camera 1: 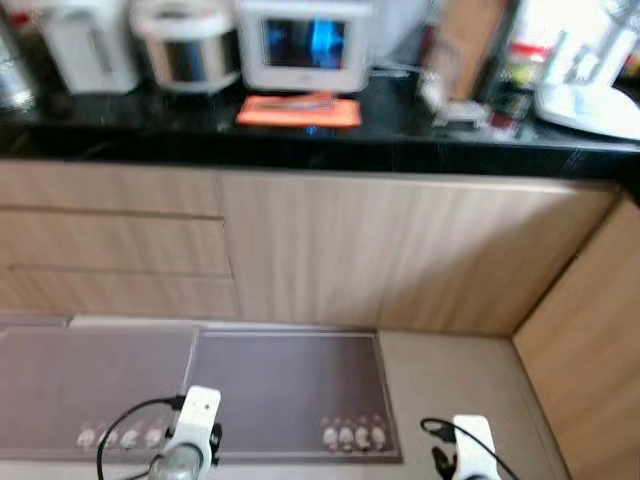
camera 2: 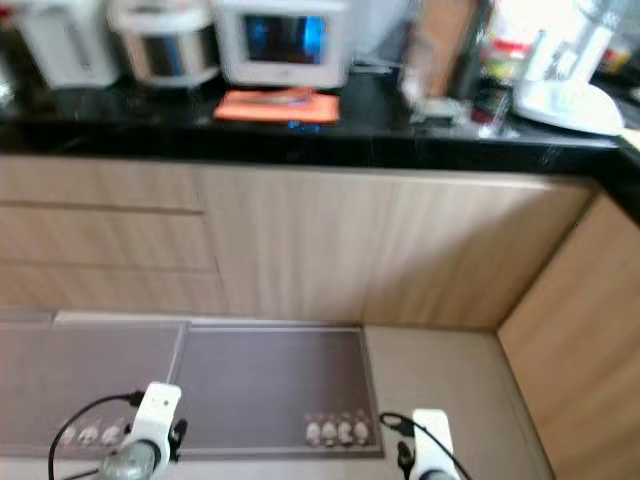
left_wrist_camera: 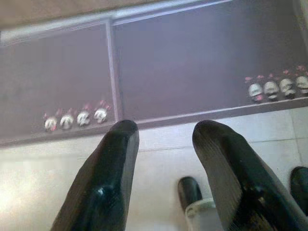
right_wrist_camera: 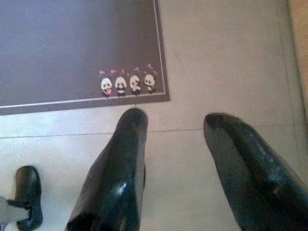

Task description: Kitchen organization

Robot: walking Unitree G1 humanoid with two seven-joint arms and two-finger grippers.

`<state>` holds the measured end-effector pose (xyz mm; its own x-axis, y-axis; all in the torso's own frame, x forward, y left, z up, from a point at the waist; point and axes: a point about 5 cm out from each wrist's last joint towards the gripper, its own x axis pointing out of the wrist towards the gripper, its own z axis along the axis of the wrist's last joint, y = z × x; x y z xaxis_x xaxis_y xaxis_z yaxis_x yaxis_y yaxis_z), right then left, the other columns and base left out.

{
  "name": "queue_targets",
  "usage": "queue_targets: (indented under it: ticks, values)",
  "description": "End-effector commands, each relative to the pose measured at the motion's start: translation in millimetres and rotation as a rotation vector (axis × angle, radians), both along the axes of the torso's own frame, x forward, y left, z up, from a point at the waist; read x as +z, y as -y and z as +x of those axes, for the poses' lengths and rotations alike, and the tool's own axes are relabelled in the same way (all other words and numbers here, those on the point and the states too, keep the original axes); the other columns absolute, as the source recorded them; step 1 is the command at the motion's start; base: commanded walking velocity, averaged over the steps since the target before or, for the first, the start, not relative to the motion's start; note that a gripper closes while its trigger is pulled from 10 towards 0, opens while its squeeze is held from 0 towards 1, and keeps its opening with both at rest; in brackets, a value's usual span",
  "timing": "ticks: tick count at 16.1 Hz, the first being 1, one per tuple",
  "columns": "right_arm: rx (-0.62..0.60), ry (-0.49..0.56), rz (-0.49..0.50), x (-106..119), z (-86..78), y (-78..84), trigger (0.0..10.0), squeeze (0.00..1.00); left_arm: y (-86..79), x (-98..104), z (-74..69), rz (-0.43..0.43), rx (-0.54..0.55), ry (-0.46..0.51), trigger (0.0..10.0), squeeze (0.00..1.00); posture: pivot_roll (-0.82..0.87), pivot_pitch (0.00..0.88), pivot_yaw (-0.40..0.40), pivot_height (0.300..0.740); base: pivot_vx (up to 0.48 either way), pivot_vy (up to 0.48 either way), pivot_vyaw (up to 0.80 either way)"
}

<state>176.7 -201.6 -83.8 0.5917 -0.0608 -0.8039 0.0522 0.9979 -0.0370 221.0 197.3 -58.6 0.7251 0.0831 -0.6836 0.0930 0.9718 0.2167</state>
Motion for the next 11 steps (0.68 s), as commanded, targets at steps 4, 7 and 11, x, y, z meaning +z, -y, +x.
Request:
queue_targets:
  ticks: [4,7,11]
  values:
    - [-0.007,-0.005,0.024,-2.4,-5.3,-1.2,10.0,0.0,-4.5,-9.3,-14.7,0.026,0.017,-0.069,10.0,0.0,-0.08,0.0,-0.069,0.74,0.0,0.48,0.0]
    - [-0.018,-0.006,0.027,-1.7,-2.8,-1.6,10.0,0.0,-5.0,-12.8,-21.0,0.026,0.026,-0.087,10.0,0.0,-0.07,0.0,-0.072,0.74,0.0,0.48,0.0]
    - [-0.022,-0.005,0.042,-1.0,-0.5,-2.9,10.0,0.0,-8.4,-12.8,-21.6,0.071,0.008,-0.098,10.0,0.0,-0.07,0.0,-0.07,0.74,0.0,0.311,-0.6]
